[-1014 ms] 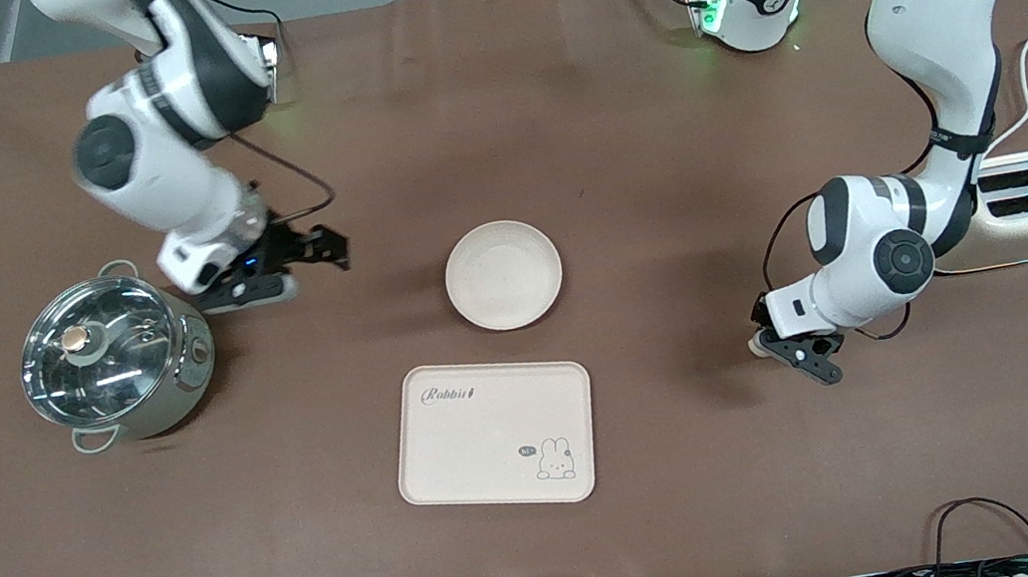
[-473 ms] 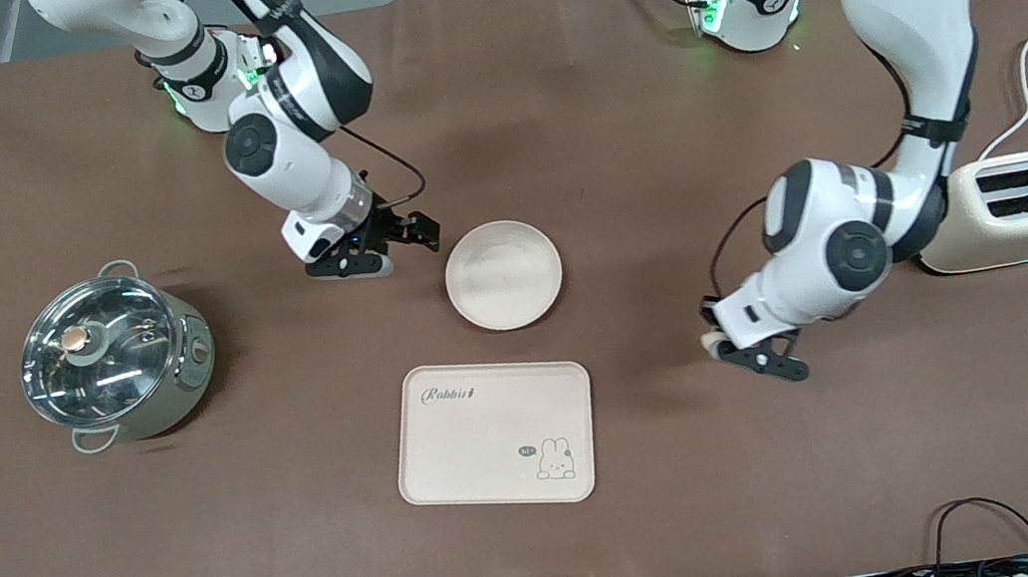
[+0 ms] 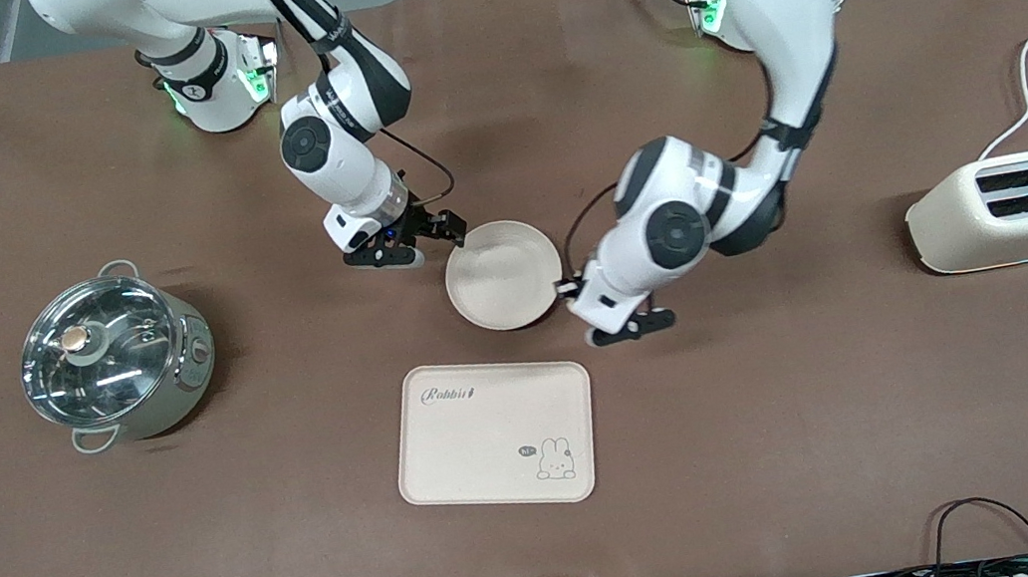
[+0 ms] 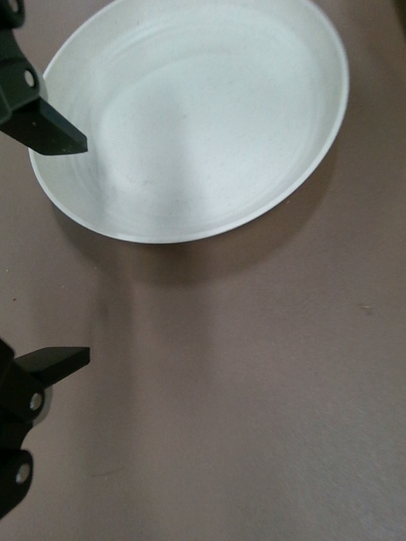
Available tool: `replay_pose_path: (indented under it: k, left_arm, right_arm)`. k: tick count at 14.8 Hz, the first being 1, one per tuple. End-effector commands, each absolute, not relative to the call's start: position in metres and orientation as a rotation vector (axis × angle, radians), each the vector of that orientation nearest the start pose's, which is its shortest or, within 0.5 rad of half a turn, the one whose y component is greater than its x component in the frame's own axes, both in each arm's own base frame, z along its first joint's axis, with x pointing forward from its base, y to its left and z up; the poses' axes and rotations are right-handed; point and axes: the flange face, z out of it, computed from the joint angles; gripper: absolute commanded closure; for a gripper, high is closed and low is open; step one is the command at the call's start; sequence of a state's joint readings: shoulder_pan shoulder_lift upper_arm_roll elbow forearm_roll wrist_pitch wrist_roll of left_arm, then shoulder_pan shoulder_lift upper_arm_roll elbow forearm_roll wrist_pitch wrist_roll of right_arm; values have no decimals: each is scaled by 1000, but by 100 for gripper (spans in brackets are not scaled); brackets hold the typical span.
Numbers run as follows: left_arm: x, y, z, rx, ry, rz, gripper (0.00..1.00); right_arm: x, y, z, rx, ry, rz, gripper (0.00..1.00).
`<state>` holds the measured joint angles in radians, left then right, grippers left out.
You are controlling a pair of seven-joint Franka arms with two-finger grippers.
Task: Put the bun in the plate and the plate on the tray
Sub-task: 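Carry the bun over the white plate with the left gripper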
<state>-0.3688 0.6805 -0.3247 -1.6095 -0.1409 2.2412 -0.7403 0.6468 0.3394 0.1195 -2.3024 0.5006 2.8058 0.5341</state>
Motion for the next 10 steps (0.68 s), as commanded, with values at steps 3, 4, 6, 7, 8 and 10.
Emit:
replay_pose_path:
  k: [3,4,6,7,8,10]
  left_arm:
    - [537,-467,242,-3337,-621,346,76]
    - [533,-472,237,-3332,-636,343,43]
    - [534,-472,235,-3341,-635,317,0]
    - [534,-472,235,-3342,-633,317,0]
    - [535,-472,235,-3341,-628,312,0]
    - [537,-469,237,-3338,-608,281,0]
  right_arm:
    - [408,369,200,-2824,373,39,4]
    - [412,372,200,-2818,386,38,8]
    - [417,376,201,-2795,487,46,13]
    - [420,378,202,-2782,532,48,17]
    - [424,379,201,-2776,553,48,20]
    - [430,380,202,-2761,588,46,30]
